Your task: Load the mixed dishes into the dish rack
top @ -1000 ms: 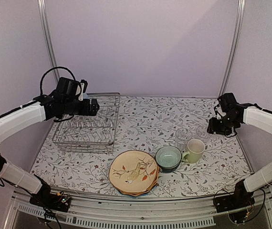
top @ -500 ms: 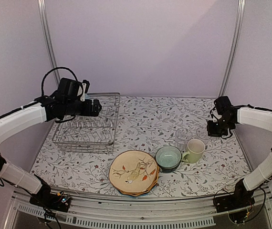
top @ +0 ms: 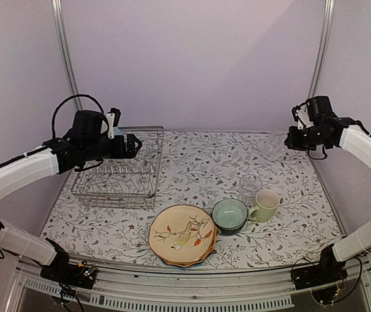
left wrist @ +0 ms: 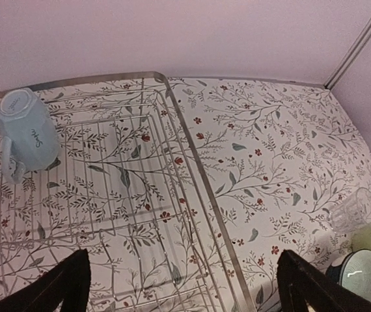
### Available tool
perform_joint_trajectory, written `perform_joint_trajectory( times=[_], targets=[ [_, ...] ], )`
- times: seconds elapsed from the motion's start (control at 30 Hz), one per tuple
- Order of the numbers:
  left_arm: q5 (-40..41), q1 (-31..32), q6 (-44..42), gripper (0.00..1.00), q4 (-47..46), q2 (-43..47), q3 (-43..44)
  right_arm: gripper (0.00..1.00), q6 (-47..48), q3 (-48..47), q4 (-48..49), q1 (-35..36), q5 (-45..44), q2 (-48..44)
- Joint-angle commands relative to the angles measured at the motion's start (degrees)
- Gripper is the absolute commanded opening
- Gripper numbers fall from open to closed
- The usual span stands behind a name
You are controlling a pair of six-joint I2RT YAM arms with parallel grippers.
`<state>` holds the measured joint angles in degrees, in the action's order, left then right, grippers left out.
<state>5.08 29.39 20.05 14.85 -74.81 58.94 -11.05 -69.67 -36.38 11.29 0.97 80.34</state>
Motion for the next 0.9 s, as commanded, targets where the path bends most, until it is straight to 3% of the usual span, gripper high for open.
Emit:
perform_joint_trajectory(
  times=[0.0, 0.2, 0.33, 0.57, 0.87],
  targets=[
    [-8.8, 0.0, 5.6, 1.0, -10.0, 3.4, -4.6, 0.0, 1.5, -5.8, 5.6, 2.1, 16.1, -3.6],
    [-30.1, -0.2, 13.8, 1.0, -31.9, 3.9, -10.7, 0.0, -5.2, -8.5, 15.4, 9.7, 33.7, -1.1],
    [-37.4, 0.8, 22.4, 1.0, -49.0, 2.3, -15.0, 0.0, -10.9, -8.5, 26.1, 15.4, 43.2, 2.2],
    [-39.3, 6.1, 23.9, 1.0, -58.1, -0.6, -14.5, 0.0, -19.6, -8.7, 39.4, 21.8, 50.7, 8.2],
    [-40.3, 10.8, 26.4, 1.0, -66.8, -6.1, -12.9, 0.0, -25.3, -7.2, 48.5, 24.0, 53.0, 11.3]
  ],
)
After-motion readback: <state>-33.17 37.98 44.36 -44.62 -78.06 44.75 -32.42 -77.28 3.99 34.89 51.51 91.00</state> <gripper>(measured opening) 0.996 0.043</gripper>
